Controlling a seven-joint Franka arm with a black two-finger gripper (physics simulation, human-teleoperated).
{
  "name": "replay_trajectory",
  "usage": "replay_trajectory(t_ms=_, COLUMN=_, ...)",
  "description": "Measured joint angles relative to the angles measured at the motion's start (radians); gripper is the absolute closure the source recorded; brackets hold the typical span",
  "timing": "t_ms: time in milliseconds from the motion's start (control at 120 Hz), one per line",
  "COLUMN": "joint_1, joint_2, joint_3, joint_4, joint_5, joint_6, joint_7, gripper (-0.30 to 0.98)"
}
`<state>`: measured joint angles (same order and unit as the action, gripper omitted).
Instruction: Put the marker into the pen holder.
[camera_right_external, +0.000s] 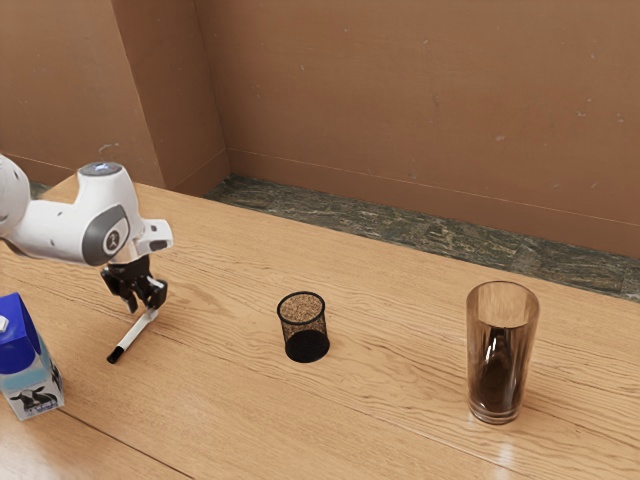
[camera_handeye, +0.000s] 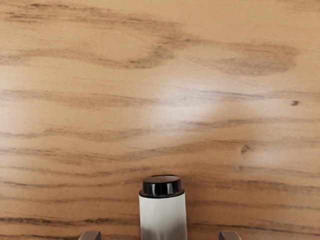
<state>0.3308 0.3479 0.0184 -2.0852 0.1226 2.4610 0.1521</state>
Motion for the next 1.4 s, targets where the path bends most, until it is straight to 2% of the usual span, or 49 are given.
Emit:
replay_trajectory(t_ms=283, joint_1=0.001, joint_2=0.022, joint_3=0.000, joint_4=0.000, joint_5=0.001, joint_6=0.013, joint_7=-0.028, gripper=0.46)
replay_trajectory(t_ms=475, joint_1=0.001, joint_2=0.024, joint_3=0.000, joint_4=0.000, joint_5=0.004, joint_6=0.016, joint_7=-0.039, gripper=0.66)
replay_trajectory(t_ms=633, joint_1=0.000, joint_2=0.016, joint_3=0.000, joint_4=0.000, joint_5=0.014, joint_6=0.019, joint_7=-0.056, gripper=0.75)
replay_trajectory(t_ms=767, joint_1=-0.005, joint_2=-0.084, joint_3=-0.007, joint_4=-0.029, joint_5=0.020, joint_6=0.015, joint_7=-0.069, gripper=0.77)
replay_trajectory(t_ms=908, joint_1=-0.016, joint_2=-0.238, joint_3=-0.099, joint_4=-0.048, joint_5=0.018, joint_6=-0.018, joint_7=-0.085, gripper=0.79)
replay_trajectory(t_ms=1100, joint_1=-0.127, joint_2=-0.328, joint_3=-0.165, joint_4=-0.037, joint_5=-0.010, joint_6=-0.052, joint_7=-0.108, gripper=0.79)
replay_trajectory(t_ms=1250, joint_1=-0.182, joint_2=-0.325, joint_3=-0.233, joint_4=0.026, joint_5=-0.024, joint_6=-0.063, joint_7=-0.127, gripper=0.79)
replay_trajectory(t_ms=1400, joint_1=-0.252, joint_2=-0.289, joint_3=-0.248, joint_4=0.117, joint_5=-0.031, joint_6=-0.069, joint_7=-0.141, gripper=0.78)
